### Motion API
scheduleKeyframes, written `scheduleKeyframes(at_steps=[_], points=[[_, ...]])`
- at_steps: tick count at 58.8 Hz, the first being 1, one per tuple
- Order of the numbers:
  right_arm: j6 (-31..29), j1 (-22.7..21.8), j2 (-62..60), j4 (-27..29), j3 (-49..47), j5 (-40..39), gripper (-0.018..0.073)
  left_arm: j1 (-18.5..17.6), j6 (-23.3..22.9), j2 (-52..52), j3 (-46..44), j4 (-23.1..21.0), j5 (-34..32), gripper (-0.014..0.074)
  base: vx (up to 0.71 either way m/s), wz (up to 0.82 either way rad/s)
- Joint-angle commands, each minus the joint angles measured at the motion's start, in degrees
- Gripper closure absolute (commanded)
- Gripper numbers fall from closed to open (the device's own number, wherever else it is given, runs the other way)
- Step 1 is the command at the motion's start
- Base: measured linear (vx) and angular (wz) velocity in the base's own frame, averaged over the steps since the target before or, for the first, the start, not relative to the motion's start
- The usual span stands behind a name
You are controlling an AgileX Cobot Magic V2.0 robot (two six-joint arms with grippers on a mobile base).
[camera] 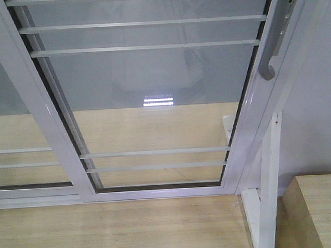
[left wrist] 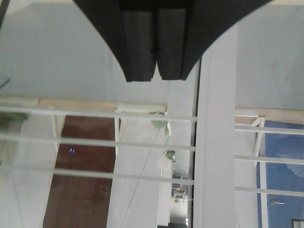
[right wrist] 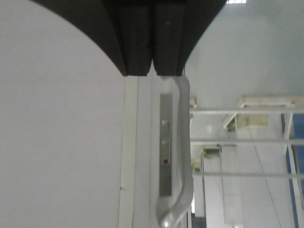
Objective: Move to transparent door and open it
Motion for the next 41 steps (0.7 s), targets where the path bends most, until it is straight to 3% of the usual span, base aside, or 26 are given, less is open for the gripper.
scheduleKeyframes(at_steps=[1, 7, 21, 31, 41], points=[[0.0, 0.1, -0.6, -0.1, -2.6, -7.8, 0.0567, -0.2, -5.0, -0.1, 0.7, -4.3, -11.4, 0.0602, 0.00, 0.00], [-0.4, 0.1, -0.6, -0.6, -11.1, -2.7, 0.0567, -0.2, -7.9, -0.1, -2.9, -6.7, -16.8, 0.0602, 0.00, 0.00], [-2.7, 0.1, 2.5, -6.1, -32.7, 12.6, 0.0567, -0.2, -4.0, 2.3, -16.7, -5.8, -18.0, 0.0602, 0.00, 0.00], [-2.8, 0.1, 10.3, -7.9, -40.4, 12.6, 0.0567, -0.2, -1.4, 9.6, -27.6, -1.2, -17.9, 0.0602, 0.00, 0.00], [-2.8, 0.1, 20.2, -7.8, -40.1, 12.0, 0.0567, -0.2, -1.4, 21.2, -33.0, 0.9, -15.1, 0.0602, 0.00, 0.00]])
